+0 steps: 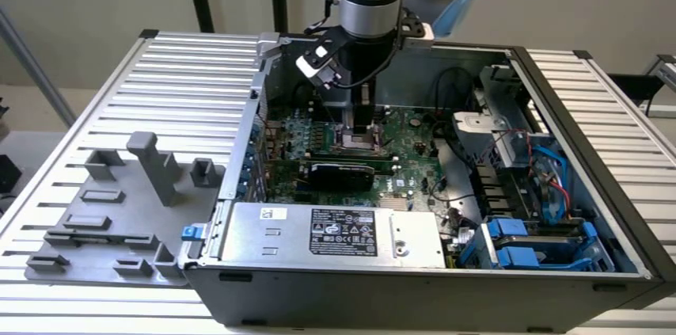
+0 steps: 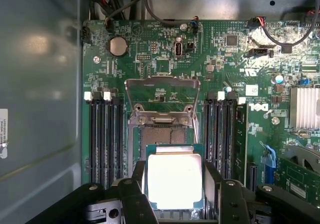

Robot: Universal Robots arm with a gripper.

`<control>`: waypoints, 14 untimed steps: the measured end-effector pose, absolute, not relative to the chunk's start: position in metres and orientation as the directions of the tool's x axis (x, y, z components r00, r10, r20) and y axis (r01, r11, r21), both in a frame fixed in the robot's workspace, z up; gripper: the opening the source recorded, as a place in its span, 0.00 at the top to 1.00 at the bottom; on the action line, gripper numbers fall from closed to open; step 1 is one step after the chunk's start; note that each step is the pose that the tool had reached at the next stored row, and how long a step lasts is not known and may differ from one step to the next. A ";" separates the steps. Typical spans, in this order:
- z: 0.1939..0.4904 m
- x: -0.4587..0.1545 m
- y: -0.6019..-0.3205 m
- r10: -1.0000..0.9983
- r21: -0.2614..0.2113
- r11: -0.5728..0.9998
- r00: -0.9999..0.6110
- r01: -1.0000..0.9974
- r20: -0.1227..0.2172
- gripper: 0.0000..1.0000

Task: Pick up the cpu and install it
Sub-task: 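Place the cpu into insertion slot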

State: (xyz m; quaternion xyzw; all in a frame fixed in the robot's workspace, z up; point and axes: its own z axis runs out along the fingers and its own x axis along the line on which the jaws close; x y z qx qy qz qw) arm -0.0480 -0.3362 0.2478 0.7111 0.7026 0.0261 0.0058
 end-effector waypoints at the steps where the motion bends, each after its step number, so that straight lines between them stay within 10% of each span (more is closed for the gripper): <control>1: 0.246 -0.048 -0.336 0.999 0.045 -0.013 0.011 0.999 0.030 0.45; 14: 0.232 -0.047 -0.336 0.999 0.045 -0.013 0.011 0.999 0.043 0.45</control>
